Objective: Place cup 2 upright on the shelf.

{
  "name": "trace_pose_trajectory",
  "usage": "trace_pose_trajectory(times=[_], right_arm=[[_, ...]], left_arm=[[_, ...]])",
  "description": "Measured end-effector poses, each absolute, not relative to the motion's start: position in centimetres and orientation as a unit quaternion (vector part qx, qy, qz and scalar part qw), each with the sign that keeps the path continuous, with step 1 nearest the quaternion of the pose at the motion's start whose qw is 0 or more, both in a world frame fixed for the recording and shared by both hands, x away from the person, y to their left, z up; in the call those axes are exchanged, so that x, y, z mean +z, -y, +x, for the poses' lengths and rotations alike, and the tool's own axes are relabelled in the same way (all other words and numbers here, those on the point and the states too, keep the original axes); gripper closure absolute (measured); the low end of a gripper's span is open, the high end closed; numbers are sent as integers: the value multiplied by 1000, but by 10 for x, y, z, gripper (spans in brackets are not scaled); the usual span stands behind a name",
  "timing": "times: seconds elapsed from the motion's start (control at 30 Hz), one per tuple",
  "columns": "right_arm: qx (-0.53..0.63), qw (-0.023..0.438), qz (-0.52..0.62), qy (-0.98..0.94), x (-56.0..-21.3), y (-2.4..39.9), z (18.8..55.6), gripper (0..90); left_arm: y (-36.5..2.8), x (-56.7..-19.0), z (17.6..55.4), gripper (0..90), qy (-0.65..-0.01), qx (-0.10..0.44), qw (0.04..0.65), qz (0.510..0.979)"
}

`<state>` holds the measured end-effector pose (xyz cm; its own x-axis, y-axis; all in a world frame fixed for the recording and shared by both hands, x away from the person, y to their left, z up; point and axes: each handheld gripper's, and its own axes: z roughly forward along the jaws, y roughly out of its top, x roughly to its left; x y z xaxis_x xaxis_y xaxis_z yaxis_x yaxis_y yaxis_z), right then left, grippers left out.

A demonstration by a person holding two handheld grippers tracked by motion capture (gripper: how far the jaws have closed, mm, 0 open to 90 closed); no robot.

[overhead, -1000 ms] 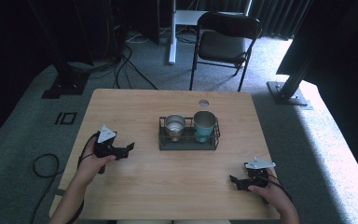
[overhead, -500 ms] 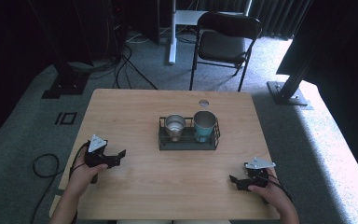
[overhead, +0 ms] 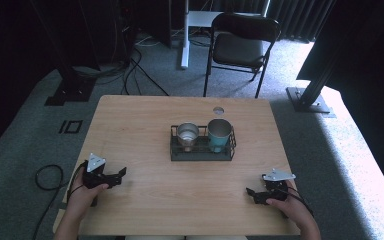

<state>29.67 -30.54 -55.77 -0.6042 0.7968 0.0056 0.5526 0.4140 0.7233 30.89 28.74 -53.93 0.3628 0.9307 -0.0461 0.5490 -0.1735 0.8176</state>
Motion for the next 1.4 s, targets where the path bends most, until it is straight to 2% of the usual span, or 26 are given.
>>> trace_pose_trajectory(times=[0.77, 0.93, 1.33, 1.4], right_arm=[[353, 173, 410, -823, -558, 305, 297, 107], [353, 173, 410, -823, -558, 305, 297, 108], [353, 173, 410, -823, -558, 305, 297, 107], [353, 173, 410, -823, -558, 305, 297, 107]], left_arm=[[-307, -551, 292, 79, -569, 260, 342, 701], [-311, -552, 292, 79, -597, 267, 330, 681], [-315, -555, 295, 79, -661, 272, 260, 649], [-314, -555, 295, 22, -664, 267, 257, 649]])
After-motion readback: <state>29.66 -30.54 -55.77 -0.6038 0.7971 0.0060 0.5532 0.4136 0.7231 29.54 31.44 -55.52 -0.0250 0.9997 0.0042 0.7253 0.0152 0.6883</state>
